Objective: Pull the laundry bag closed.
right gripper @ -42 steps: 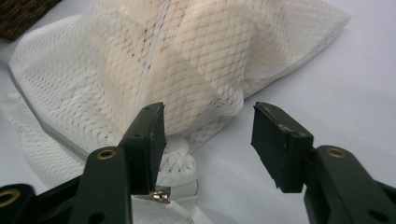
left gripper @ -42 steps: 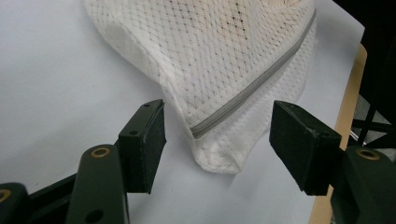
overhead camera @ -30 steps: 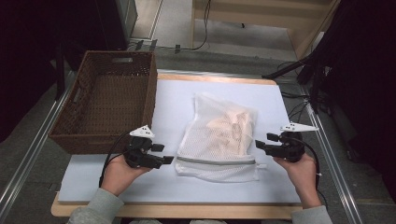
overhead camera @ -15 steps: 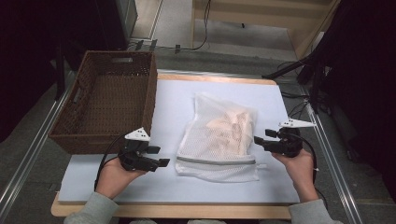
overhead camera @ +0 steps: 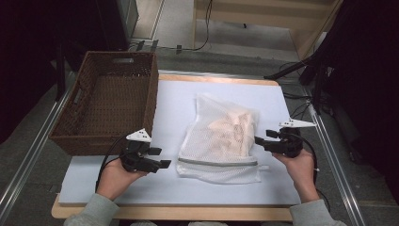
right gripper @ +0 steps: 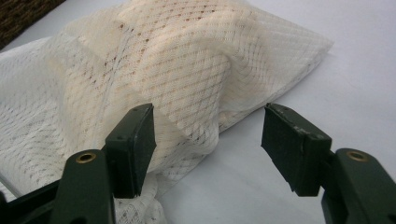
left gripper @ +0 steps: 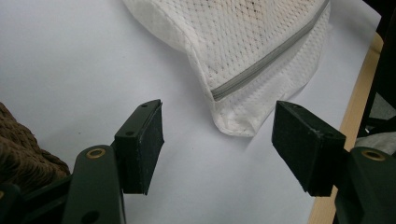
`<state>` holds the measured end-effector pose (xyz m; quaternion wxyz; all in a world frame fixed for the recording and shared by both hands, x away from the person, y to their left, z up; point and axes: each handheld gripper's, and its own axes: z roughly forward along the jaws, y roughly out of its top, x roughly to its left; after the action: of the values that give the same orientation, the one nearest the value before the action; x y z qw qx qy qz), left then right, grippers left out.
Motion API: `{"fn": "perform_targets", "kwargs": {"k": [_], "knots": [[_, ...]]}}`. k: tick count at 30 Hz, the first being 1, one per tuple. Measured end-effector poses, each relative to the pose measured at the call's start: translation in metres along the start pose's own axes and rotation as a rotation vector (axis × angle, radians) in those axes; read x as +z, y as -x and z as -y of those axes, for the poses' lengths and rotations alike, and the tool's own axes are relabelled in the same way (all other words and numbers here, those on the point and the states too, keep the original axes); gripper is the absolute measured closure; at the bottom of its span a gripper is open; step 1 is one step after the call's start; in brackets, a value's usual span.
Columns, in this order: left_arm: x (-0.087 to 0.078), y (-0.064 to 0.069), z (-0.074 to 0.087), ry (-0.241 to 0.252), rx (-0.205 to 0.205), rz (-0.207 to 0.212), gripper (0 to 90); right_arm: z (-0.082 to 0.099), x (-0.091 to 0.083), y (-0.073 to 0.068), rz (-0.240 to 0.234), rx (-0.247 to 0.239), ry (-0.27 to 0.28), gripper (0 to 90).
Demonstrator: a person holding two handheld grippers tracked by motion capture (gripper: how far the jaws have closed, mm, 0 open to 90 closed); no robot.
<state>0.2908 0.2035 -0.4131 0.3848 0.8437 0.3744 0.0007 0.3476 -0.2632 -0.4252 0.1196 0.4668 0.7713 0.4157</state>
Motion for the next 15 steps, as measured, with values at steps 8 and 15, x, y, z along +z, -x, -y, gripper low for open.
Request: {"fn": "perform_targets", "kwargs": {"k": [8, 15], "knots": [[0.0012, -0.0008, 0.0001, -0.01, -0.01, -0.013, 34.4, 0.0002, 0.0009, -0.0007, 0.0, 0.002, -0.011, 35.5], [0.0018, -0.0005, 0.0, -0.016, -0.006, -0.011, 34.2, 0.0004, 0.0017, -0.0008, -0.001, 0.0, -0.014, 35.6]]}}
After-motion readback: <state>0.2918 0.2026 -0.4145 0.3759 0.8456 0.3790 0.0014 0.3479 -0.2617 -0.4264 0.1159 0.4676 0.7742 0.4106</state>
